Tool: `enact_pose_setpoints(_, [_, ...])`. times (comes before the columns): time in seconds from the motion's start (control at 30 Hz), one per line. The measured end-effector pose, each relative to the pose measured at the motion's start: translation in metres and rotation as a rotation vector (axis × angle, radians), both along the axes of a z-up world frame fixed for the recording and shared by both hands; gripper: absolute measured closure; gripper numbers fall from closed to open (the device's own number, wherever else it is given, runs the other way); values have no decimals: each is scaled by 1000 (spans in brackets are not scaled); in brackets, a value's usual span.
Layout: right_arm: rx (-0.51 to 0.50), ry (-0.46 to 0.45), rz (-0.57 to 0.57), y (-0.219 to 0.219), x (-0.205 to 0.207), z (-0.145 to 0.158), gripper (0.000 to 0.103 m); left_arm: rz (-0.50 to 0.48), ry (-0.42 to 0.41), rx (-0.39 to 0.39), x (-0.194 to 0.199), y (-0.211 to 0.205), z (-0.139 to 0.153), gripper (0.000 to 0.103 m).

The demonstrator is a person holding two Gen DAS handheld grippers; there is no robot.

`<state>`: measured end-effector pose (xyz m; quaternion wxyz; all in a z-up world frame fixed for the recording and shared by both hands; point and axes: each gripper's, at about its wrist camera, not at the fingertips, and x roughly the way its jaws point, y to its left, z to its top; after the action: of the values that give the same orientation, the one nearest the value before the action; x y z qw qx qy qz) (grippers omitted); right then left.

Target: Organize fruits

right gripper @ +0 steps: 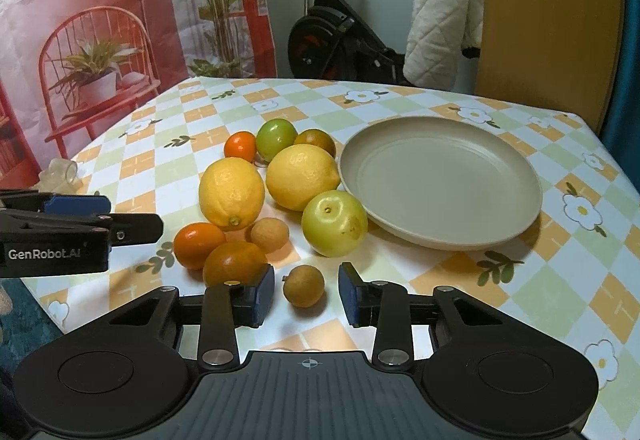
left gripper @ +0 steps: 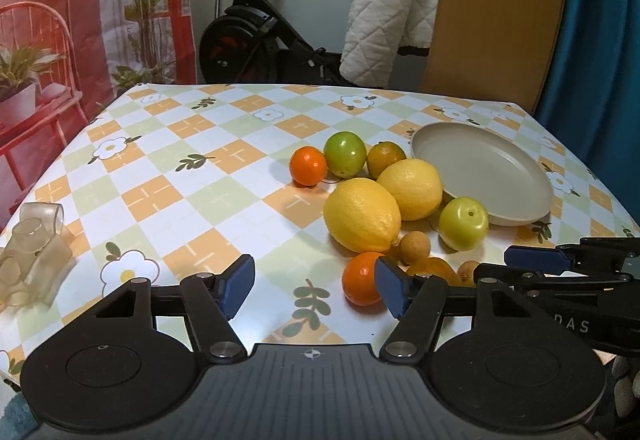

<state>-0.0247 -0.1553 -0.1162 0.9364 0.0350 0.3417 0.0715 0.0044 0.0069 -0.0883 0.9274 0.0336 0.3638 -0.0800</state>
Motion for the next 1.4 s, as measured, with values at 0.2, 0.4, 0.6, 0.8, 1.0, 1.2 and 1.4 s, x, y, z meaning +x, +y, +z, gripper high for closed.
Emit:
enact_pose_setpoints(0.2, [28,9,-6,-3,8,-8,74,4,-5,11,2,-2,-1,38])
enact_pose_setpoints(0.4, [53,21,8,-3,13,-13,77,10,-7,13,4,-3,-2,44])
enact_pose_setpoints(0.6, [74,38,14,-3,17,-18,78,-13,7,-2,4,-5,-4,48])
enact_pose_setpoints(0.8, [99,37,14,-7,17,-19,79,-40,15,-35,8,-7,-3,49])
enact_pose_setpoints(1.0, [95,29,-9,-17,12,-18,79,-97,44,-84,15,-16,1,56])
enact_pose_setpoints(1.2, [81,17,-44,-29,8,-19,79,-179,43,-74,25,-36,0,64])
enact_pose_setpoints(1.4, [90,8,-61,-40,5,-21,79,-249,63,-12,37,-60,-12,76])
